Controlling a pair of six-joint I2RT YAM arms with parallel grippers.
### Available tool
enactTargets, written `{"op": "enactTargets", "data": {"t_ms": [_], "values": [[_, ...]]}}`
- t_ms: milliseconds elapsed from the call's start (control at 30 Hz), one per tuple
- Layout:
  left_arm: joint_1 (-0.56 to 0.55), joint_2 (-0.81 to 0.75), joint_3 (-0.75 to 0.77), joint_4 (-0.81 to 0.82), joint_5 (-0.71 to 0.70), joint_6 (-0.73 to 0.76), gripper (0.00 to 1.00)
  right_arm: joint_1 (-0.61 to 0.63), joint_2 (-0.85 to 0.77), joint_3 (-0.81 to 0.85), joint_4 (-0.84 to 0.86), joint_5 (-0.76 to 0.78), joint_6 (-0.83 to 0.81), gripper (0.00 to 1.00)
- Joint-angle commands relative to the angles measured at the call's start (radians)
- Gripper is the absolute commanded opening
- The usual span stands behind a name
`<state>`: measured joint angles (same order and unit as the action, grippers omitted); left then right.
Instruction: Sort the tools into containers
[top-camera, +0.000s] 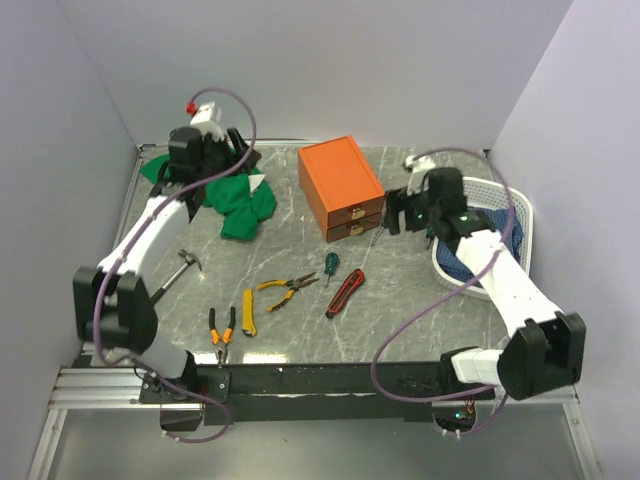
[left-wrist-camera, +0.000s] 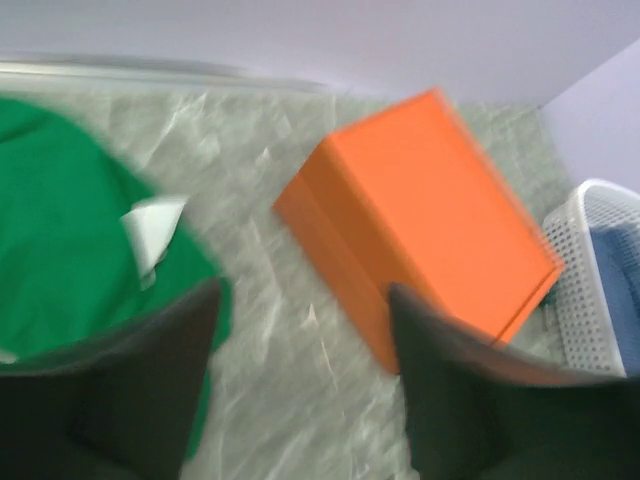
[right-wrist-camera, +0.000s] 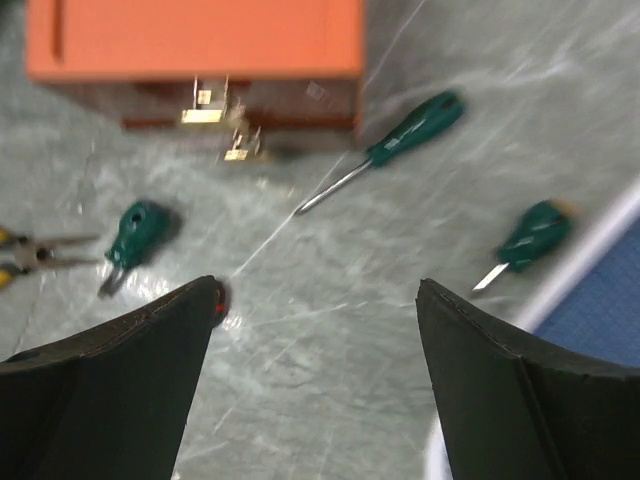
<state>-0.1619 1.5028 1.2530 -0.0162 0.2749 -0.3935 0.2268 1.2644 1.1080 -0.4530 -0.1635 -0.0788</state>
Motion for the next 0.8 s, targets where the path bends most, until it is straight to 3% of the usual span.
{"op": "enactTargets", "data": {"t_ms": [0,33,400,600,767], "values": [[-0.04,0.157,0.189,0.127,0.11,-0.135,0.11,0.063,0.053,-0.063,0.18,-0.062,0.031,0.87],[-0.053,0.21,0.241,0.128,0.104,-0.146,0.01,0.09,0.081,-0.062,0.203,-0.061,0.039,0.87],[-0.149,0.491,0.405,0.228,0.237,-0.269,0.01,0.149,0.271,0.056,0.251,-0.07,0.077,0.88],[-0.172,0.54,0.418,0.233,0.259,-0.268,0.01,0.151,0.351,0.099,0.26,-0.064,0.077,0.87],[-0.183,0.562,0.437,0.196,0.238,-0.248,0.01,0.154,0.383,0.11,0.266,-0.059,0.108,0.81]]}}
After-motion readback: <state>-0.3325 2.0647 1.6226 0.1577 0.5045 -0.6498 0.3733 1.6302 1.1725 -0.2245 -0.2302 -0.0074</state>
